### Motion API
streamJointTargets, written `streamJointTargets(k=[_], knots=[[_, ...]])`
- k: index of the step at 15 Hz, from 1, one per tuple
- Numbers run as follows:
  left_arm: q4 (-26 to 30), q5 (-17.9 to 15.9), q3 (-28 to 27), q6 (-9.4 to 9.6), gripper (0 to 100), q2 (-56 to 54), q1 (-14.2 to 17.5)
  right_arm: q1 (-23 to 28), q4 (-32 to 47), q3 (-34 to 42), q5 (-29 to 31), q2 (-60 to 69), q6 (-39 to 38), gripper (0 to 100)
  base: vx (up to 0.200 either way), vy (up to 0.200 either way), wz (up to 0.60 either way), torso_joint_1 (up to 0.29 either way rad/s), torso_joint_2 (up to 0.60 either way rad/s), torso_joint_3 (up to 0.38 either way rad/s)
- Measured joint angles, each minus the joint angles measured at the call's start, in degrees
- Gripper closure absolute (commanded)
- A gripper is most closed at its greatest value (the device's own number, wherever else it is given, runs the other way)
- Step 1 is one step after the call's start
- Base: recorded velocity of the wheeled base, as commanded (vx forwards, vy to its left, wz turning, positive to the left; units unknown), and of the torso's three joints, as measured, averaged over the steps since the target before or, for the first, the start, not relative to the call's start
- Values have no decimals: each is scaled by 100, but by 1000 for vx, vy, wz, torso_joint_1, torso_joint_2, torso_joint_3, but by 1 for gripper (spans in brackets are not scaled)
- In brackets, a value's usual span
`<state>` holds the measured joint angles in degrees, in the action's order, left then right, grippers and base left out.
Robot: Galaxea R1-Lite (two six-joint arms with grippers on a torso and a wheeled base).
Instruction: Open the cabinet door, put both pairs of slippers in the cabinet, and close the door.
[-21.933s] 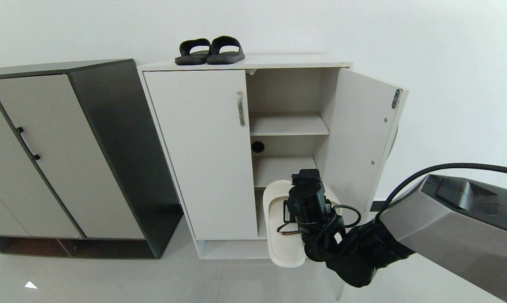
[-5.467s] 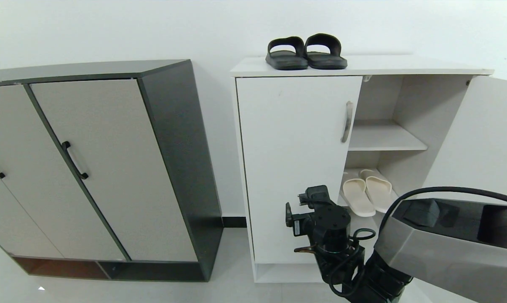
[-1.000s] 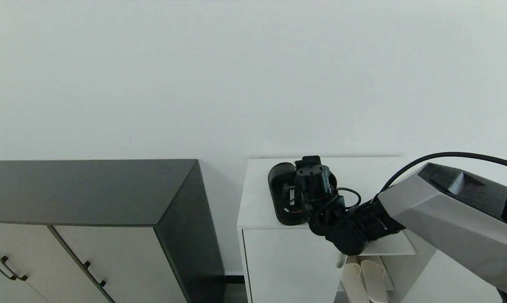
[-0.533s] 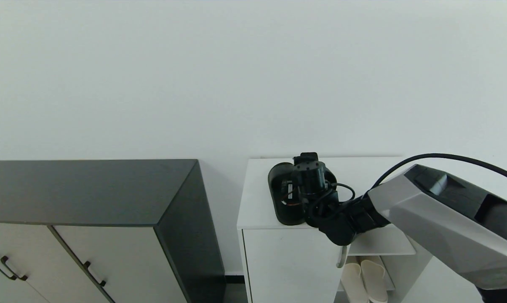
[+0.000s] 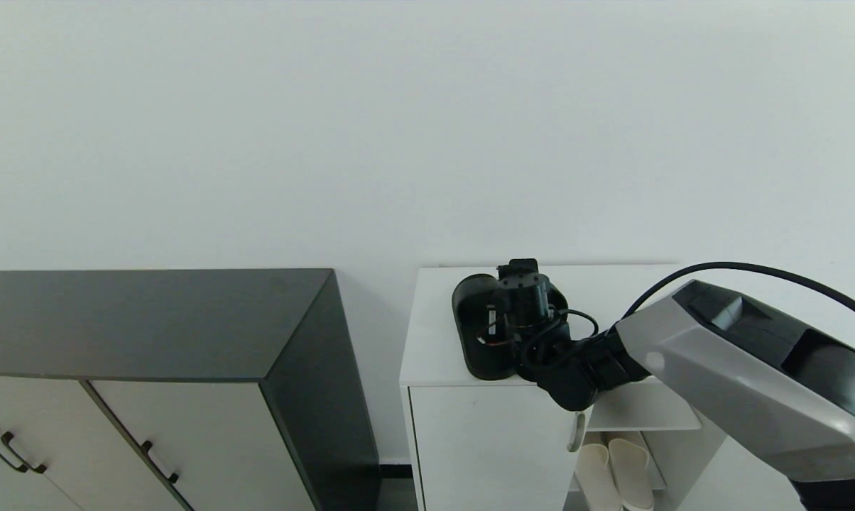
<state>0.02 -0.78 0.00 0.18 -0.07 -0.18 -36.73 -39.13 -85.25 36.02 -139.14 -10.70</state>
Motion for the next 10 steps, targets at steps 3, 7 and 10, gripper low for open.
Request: streamJointTargets(k=[3,7,10], knots=[[-2,-1,0,0,100,0,0,-9,-13,22,10,22,-2,100,0,0,0,0,0,0],[-2,-1,0,0,100,0,0,-100,-20,468,7,343,-10,100,0,0,0,0,0,0],[-2,0,0,0,100,0,0,-343,-347,1314,-77,830,-16,100,0,0,0,0,0,0]])
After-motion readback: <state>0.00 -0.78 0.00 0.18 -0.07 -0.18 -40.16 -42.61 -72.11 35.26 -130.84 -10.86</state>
